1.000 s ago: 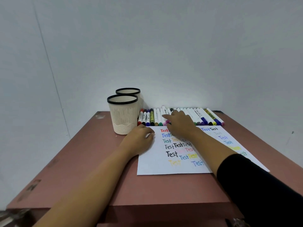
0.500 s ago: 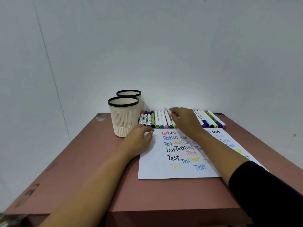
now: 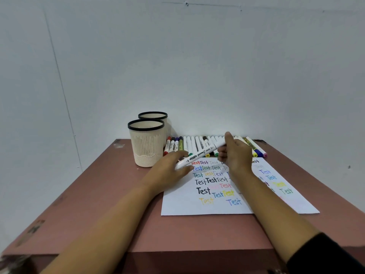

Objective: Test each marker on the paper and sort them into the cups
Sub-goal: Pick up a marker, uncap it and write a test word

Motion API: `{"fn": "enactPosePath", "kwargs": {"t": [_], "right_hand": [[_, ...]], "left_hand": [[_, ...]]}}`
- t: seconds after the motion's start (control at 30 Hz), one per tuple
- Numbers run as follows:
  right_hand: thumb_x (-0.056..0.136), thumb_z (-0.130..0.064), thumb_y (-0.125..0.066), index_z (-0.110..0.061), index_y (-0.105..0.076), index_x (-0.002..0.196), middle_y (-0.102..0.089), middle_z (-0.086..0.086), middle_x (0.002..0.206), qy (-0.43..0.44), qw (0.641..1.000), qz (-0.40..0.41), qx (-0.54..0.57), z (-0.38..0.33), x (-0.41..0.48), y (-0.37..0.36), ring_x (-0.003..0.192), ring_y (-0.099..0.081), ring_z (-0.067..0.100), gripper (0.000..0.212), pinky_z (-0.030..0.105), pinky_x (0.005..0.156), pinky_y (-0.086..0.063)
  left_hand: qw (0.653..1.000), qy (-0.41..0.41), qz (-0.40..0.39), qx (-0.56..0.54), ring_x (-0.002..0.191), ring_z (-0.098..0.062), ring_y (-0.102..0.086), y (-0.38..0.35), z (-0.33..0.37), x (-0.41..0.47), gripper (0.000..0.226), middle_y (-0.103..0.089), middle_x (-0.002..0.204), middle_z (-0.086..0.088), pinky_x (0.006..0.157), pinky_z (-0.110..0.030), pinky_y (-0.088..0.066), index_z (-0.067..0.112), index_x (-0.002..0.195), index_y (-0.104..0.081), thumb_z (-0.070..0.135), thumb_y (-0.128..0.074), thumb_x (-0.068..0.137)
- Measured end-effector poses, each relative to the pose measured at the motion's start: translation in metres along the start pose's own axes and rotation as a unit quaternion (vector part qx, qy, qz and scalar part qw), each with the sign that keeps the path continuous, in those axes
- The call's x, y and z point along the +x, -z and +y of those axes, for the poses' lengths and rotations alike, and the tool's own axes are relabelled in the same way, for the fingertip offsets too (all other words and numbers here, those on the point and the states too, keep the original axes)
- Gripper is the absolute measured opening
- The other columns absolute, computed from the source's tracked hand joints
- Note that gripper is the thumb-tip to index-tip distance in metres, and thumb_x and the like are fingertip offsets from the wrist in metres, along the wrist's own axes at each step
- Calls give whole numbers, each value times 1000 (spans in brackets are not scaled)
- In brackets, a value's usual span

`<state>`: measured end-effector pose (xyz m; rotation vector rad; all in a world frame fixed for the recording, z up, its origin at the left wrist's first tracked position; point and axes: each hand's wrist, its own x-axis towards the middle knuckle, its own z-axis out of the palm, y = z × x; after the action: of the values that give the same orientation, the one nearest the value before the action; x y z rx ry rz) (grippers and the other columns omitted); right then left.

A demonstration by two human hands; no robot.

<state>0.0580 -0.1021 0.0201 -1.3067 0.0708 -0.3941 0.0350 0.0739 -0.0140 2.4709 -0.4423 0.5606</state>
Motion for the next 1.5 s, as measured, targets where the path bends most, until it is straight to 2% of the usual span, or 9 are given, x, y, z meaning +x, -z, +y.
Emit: {"fn": "enactPosePath", "kwargs": {"t": [0.07, 0.17, 0.43, 0.57, 0.7, 0.9, 1.17, 1.33, 1.5], "right_hand": [[94, -24, -57, -8, -52, 62, -50, 3, 47, -31, 999, -2, 34, 0, 0, -1, 38, -41, 12, 36, 22, 41, -42], [93, -25, -57, -8, -52, 62, -49, 2, 45, -47, 998, -9, 43, 1, -1, -1, 38, -42, 11, 36, 22, 42, -43], [94, -34, -57, -8, -57, 71, -54, 7, 57, -76, 995, -29, 55, 2, -4, -2, 46, -49, 13, 34, 24, 47, -47], [88, -36, -63, -9, -60, 74, -53, 4, 54, -138, 977, -153, 48, 5, -12, -4, 47, -48, 12, 31, 22, 46, -44], [88, -24, -66, -8, -62, 76, -55, 2, 58, -115, 956, -267, -35, 16, -21, -6, 49, -49, 9, 20, 19, 44, -43], [89, -20, -64, -7, -62, 75, -56, 1, 58, -73, 962, -262, -40, 19, -19, -8, 50, -49, 7, 19, 17, 49, -45], [91, -18, -61, -4, -60, 79, -53, 1, 58, -73, 954, -292, 3, 20, -17, -6, 50, -48, 5, 18, 15, 50, -45], [91, -18, -59, -6, -60, 77, -52, 0, 58, -53, 951, -304, 20, 19, -16, -5, 52, -47, 6, 19, 15, 52, -45], [90, -21, -62, -9, -61, 76, -53, -1, 55, -25, 961, -274, 6, 15, -20, -6, 52, -47, 9, 19, 19, 50, -45]], "left_hand": [[1000, -6, 1, 0, 84, -19, -55, 0, 2, 0, 17, -59, 85, 8, 62, -22, -29, 16, 101, -60, 30, -56, 91], [1000, 4, -7, 7, 64, -17, -47, 0, -1, -1, 24, -47, 64, 12, 53, -25, -27, 12, 83, -52, 35, -55, 91], [1000, -4, 14, 7, 57, -8, -45, 2, 0, -4, 27, -47, 62, 12, 49, -17, -28, 18, 92, -57, 44, -53, 89], [999, -18, 35, 7, 63, -15, -48, 4, 2, -5, 32, -57, 71, 1, 54, -23, -31, 12, 95, -65, 41, -54, 89], [998, -42, 38, 8, 61, -14, -44, 3, 5, -5, 27, -49, 66, 5, 55, -23, -30, 6, 92, -65, 31, -56, 91], [1000, -26, 1, -2, 53, -9, -37, -1, 7, -6, 25, -42, 60, 7, 50, -20, -30, 11, 78, -48, 30, -50, 94], [991, 6, 27, -129, 48, 1, -41, 1, 12, -5, 35, -43, 48, 10, 50, -13, -31, 33, 59, -46, 23, -59, 90], [990, 11, 33, -140, 58, 9, -50, 2, 9, -6, 10, -54, 58, 19, 56, -9, -34, 27, 82, -67, 30, -60, 88], [990, 28, 55, -125, 69, 2, -52, 3, 8, -7, 28, -60, 76, 15, 64, -17, -36, 19, 106, -68, 35, -66, 83]]}}
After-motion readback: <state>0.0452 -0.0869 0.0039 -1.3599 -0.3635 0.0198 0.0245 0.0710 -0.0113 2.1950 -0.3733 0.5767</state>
